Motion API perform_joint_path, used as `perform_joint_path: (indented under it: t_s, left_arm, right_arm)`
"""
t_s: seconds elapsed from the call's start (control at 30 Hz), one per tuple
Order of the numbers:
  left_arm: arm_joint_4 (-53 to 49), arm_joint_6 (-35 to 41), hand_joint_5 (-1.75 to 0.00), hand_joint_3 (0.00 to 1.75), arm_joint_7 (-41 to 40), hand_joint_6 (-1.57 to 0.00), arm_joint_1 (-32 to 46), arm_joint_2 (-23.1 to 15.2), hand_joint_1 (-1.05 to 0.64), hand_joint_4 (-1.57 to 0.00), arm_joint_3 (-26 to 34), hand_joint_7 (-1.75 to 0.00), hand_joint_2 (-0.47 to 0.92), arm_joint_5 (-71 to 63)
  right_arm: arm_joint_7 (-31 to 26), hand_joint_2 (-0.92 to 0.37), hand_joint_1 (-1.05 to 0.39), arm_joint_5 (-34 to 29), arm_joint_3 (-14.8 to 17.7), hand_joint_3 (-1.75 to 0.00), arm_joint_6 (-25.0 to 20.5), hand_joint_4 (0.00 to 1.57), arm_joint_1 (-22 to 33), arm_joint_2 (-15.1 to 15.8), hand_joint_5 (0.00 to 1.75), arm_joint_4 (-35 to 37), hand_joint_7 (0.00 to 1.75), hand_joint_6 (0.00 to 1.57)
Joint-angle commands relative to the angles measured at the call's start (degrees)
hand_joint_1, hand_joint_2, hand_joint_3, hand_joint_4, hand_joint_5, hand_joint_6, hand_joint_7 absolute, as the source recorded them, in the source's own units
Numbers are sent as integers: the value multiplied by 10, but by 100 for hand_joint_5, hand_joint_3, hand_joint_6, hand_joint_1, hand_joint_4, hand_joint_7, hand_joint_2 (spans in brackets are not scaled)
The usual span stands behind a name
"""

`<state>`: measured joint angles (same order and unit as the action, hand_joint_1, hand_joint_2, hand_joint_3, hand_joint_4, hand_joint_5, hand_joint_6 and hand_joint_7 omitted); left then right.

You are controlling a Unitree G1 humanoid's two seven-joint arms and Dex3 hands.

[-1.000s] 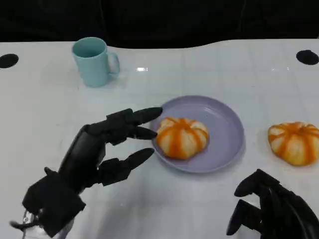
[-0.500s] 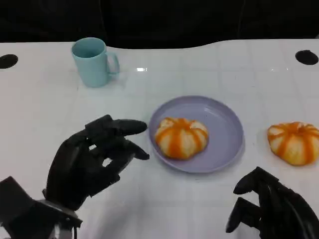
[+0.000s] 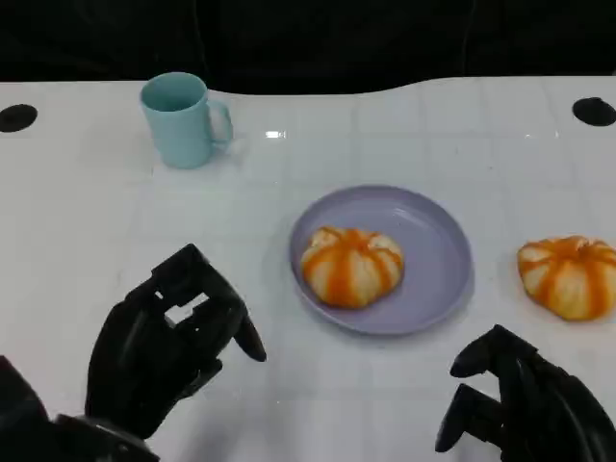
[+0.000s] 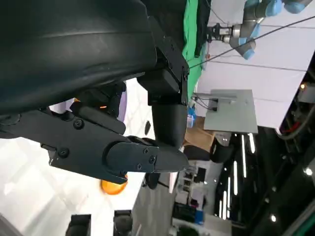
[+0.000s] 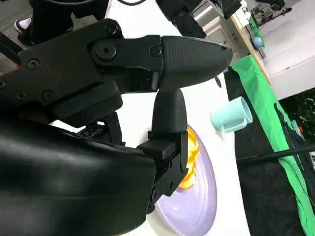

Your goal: Grasp the bread from the table and place it into the plate.

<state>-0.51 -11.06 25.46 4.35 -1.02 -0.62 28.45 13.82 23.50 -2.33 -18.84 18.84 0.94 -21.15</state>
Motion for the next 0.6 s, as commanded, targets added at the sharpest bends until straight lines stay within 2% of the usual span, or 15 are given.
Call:
perform_joint_path:
  t_s: [0.03, 0.2, 0.4, 0.6]
  left_arm:
    - [4, 16, -175, 35, 25, -59, 15, -1, -57, -84, 10, -174, 92, 18]
    - [5, 20, -175, 36, 30, -59, 15, 3, -56, -84, 15, -175, 92, 16]
    - [-3, 78, -175, 37, 25, -58, 24, -13, -55, -83, 34, -175, 92, 23]
    - [-8, 88, -175, 38, 42, -58, 27, -8, -55, -83, 41, -175, 92, 21]
  right_arm:
    - [0, -92, -51, 6, 8, -47, -1, 59, 4, 5, 175, -7, 170, 38]
    - [0, -92, -51, 6, 9, -47, -2, 59, 5, 5, 175, -7, 169, 38]
    - [4, -92, -51, 0, 9, -49, 3, 62, -4, 8, 175, 2, 170, 40]
    - [3, -92, -50, -1, 9, -49, 4, 61, -3, 8, 175, 0, 170, 39]
